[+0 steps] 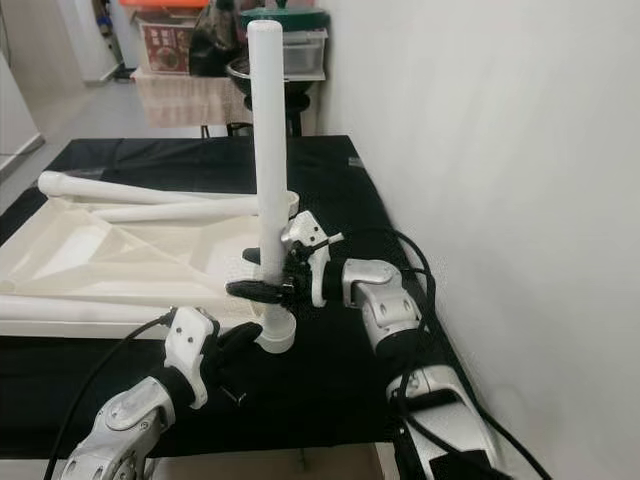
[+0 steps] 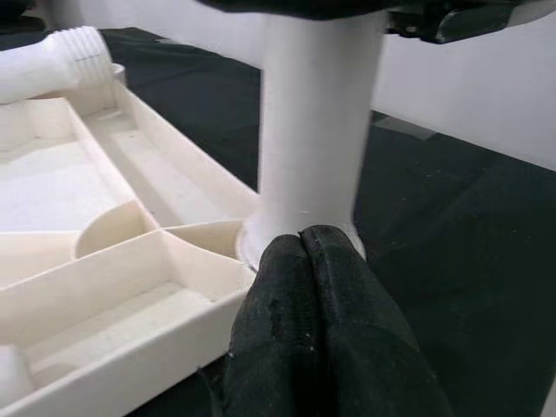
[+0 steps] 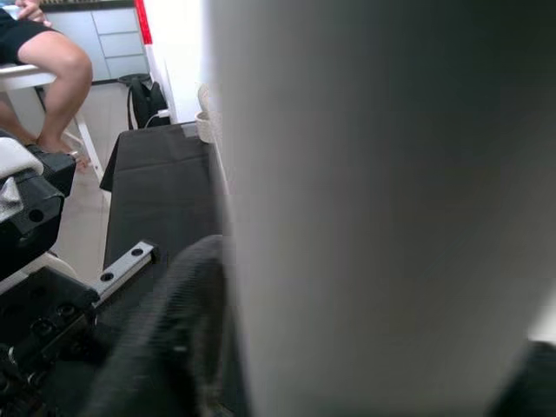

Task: Building children table

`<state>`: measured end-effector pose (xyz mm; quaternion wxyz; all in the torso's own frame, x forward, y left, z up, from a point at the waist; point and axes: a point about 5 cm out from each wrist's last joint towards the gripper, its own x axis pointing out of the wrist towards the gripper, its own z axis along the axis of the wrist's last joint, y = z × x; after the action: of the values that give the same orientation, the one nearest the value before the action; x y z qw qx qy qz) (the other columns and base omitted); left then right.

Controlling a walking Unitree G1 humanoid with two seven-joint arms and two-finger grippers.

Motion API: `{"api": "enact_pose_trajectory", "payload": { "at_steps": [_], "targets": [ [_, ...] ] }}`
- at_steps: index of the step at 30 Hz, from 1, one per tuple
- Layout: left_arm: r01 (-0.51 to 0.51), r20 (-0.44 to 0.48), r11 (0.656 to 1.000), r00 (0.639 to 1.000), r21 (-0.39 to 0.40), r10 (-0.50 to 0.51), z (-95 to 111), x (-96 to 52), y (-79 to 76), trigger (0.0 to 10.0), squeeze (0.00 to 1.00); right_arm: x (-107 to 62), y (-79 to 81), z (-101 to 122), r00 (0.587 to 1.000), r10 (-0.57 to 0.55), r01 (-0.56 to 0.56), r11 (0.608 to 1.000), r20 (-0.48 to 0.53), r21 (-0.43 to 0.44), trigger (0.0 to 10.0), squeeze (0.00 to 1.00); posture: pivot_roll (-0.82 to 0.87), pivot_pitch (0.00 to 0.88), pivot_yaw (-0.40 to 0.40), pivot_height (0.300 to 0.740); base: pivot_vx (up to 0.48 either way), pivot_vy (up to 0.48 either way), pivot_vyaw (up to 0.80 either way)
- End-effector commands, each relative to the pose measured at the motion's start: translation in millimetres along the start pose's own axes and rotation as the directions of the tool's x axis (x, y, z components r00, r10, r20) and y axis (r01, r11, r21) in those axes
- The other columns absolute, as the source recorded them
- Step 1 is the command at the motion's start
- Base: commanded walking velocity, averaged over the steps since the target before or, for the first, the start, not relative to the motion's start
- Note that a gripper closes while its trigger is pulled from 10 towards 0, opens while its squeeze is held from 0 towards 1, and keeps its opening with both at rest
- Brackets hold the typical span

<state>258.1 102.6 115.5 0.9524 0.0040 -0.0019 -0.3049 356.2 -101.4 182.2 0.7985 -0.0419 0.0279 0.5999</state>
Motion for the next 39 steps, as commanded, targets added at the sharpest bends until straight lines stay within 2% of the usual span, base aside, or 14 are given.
{"api": "enact_pose_trajectory", "payload": {
  "at_steps": [1, 6, 9, 11, 12, 14, 16, 25, 26, 27, 35, 36, 37, 39],
  "targets": [
    [0.003, -0.015, 1.0, 1.0, -0.006, -0.003, -4, -0.9, -1.8, 10.0, 0.0, -0.5, 0.1, 0, 0.999, 0.041, -0.041, 0.999, 0.013, -0.001, 0.0, 0.0, 0.06, 0.0, -0.044, 0.74, 0.0, 0.0, 0.0],
    [0.005, -0.015, 1.0, 1.0, -0.005, -0.005, -4, -1.7, -3.5, 10.0, 0.0, -5.7, -1.9, -10, 0.998, -0.046, 0.045, 0.998, -0.041, -0.034, 0.0, 0.0, 0.05, 0.0, -0.051, 0.74, 0.0, 0.0, 0.0],
    [0.002, -0.012, 1.0, 1.0, -0.004, -0.002, -4, -5.8, -5.2, 10.0, 0.0, -12.3, 9.3, -46, 0.964, -0.225, 0.228, 0.974, -0.14, 0.009, 0.0, 0.0, 0.05, 0.0, -0.059, 0.74, 0.0, 0.0, 0.0],
    [0.002, -0.014, 1.0, 1.0, -0.004, -0.002, -4, -9.6, -5.8, 10.0, 0.0, -8.4, 20.1, -63, 0.919, -0.344, 0.358, 0.933, -0.193, 0.044, 0.0, 0.0, 0.05, 0.0, -0.069, 0.74, 0.0, 0.0, 0.0],
    [0.008, -0.018, 1.0, 1.0, -0.005, -0.008, -4, -11.9, -6.3, 10.0, 0.0, -5.7, 20.6, -68, 0.76, -0.616, 0.642, 0.762, -0.207, 0.086, 0.0, 0.0, 0.06, 0.0, -0.065, 0.74, 0.0, 0.0, 0.0],
    [0.008, -0.018, 1.0, 1.0, -0.005, -0.008, -4, -11.9, -6.3, 10.0, 0.0, -5.7, 20.6, -68, 0.76, -0.616, 0.642, 0.762, -0.207, 0.086, 0.0, 0.0, 0.06, 0.0, -0.065, 0.74, 0.0, 0.0, 0.0],
    [0.017, -0.031, 1.0, 0.999, -0.002, -0.017, -5, -15.6, -4.8, 10.0, 0.0, 10.6, 59.8, -76, 0.658, -0.707, 0.748, 0.654, -0.258, 0.116, 0.0, 0.0, 0.05, 0.0, -0.036, 0.74, 0.0, 0.0, 0.0],
    [0.032, -0.043, 0.999, 0.999, -0.007, -0.033, -5, -13.0, -2.4, 10.0, 0.0, 9.4, 35.0, -65, 0.608, -0.76, 0.792, 0.601, -0.228, 0.105, 0.0, 0.0, 0.05, 0.0, -0.032, 0.74, 0.0, 0.0, 0.0],
    [0.022, -0.041, 1.0, 0.999, -0.003, -0.022, -5, -13.0, -1.7, 10.0, 0.0, 11.6, 32.4, -63, 0.6, -0.768, 0.798, 0.595, -0.225, 0.098, 3.0, 0.0, 0.06, 0.0, -0.032, 0.74, 0.0, 0.0, 0.0],
    [0.016, -0.038, 1.0, 0.999, -0.005, -0.016, -5, -13.0, -0.9, 10.0, 0.0, 16.1, 32.4, -61, 0.624, -0.753, 0.78, 0.616, -0.207, 0.111, 10.0, 1.0, 0.07, 0.0, -0.029, 0.74, 0.0, 0.0, 0.0],
    [0.017, -0.035, 1.0, 0.999, -0.017, -0.018, -4, -11.1, -2.0, 10.0, 0.0, 23.8, 26.5, -37, 0.763, -0.642, 0.645, 0.755, -0.07, 0.116, 10.0, 1.0, 0.06, 0.0, -0.029, 0.74, 0.0, 0.0, 0.0],
    [0.017, -0.033, 1.0, 0.999, -0.018, -0.018, -3, -10.4, -2.6, 10.0, 0.0, 23.1, 25.8, -27, 0.818, -0.574, 0.574, 0.813, -0.026, 0.097, 10.0, 0.28, 0.06, 0.0, -0.033, 0.74, 0.0, 0.0, 0.0],
    [0.016, -0.031, 1.0, 0.999, -0.02, -0.016, -3, -9.9, -2.8, 10.0, 0.0, 19.9, 23.8, -17, 0.877, -0.48, 0.479, 0.875, 0.013, 0.068, 10.0, 0.0, 0.06, 0.0, -0.036, 0.74, 0.0, 0.0, 0.0],
    [0.015, -0.03, 1.0, 0.999, -0.021, -0.015, -3, -9.4, -2.8, 10.0, 0.0, 17.2, 22.7, -12, 0.908, -0.419, 0.417, 0.908, 0.032, 0.048, 10.0, 0.0, 0.06, 0.0, -0.037, 0.74, 0.0, 0.0, 0.0]
  ]
}}
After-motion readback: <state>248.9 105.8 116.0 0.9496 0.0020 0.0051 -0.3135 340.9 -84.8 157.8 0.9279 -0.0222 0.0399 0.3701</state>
